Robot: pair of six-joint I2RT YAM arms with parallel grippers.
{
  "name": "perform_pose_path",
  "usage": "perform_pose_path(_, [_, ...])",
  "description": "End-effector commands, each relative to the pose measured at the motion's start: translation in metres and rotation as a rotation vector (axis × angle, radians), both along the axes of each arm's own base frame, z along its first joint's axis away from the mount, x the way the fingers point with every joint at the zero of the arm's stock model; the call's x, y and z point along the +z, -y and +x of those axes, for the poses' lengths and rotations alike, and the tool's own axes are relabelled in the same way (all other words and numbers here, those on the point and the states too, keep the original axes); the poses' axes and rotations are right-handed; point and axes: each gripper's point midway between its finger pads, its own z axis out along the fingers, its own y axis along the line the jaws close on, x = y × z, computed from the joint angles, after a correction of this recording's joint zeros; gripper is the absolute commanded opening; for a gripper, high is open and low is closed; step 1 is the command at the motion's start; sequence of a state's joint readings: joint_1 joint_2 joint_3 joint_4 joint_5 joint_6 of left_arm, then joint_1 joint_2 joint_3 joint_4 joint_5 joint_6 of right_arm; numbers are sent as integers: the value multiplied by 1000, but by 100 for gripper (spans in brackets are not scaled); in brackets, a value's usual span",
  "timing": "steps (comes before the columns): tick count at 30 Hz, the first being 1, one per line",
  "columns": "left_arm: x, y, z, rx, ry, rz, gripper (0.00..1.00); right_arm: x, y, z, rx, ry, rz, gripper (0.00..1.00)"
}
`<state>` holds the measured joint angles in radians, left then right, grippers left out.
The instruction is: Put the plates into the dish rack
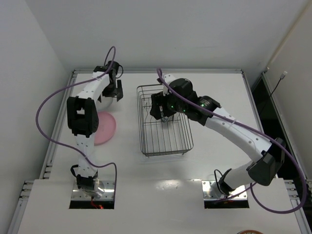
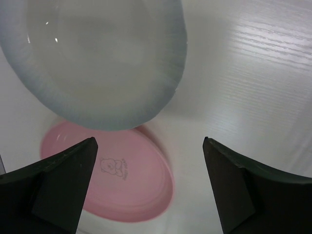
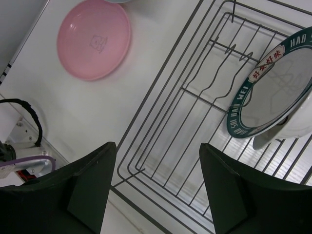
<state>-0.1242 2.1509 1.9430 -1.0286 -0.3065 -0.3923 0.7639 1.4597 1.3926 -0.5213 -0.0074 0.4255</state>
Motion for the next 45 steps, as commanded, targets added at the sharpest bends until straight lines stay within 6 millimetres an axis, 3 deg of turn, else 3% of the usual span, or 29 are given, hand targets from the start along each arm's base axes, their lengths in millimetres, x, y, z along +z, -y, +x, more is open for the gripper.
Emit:
perform_pose_path(1, [-4, 3, 3, -21, -27, 78, 87, 16, 2, 1, 14, 50, 43, 67])
perform_pose_path(3, [-7, 8, 5, -32, -31, 79, 86, 16, 7, 3, 3, 52, 44, 67])
perform_pose_path(4, [-11, 10, 6, -37, -35, 100, 80, 16, 7, 3, 3, 52, 44, 67])
perform_pose_path(7, [-11, 0, 13, -8, -33, 164, 72, 16, 12, 4, -1, 59, 39, 67])
perform_pose_path(16, [-22, -14, 21, 22, -66, 291, 72, 18, 25, 5, -12, 59, 42, 67])
perform_pose_path(22, [-47, -8, 23, 8, -110, 267, 66, 16, 36, 8, -39, 59, 40, 67])
perform_pose_path(23, [-48, -6, 23, 5, -112, 255, 58, 16, 35, 7, -30, 55, 44, 67])
perform_pose_path(25, [-59, -6, 21, 2, -138, 260, 51, 16, 38, 9, -39, 55, 44, 67])
perform_pose_path(29, [-68, -11, 20, 1, -162, 266, 24, 12, 40, 10, -36, 51, 36, 67])
perform_pose_path(31, [-70, -11, 21, 1, -163, 266, 17, 16, 44, 12, -45, 58, 42, 67])
perform_pose_path(34, [-76, -10, 22, -3, -177, 259, 0, 7, 46, 12, -45, 43, 37, 67])
perform_pose_path(37, [-78, -6, 21, 0, -177, 233, 0, 6, 44, 11, -37, 32, 35, 67])
perform_pose_path(40, [-66, -1, 26, -1, -140, 207, 0, 2, 44, 9, -35, 16, 40, 67])
perform_pose_path(43, [-39, 7, 34, -5, -68, 155, 0, 8, 44, 9, -35, 31, 52, 67])
perform_pose_path(45, [-10, 15, 42, -13, 12, 99, 0, 8, 46, 12, -44, 32, 51, 67])
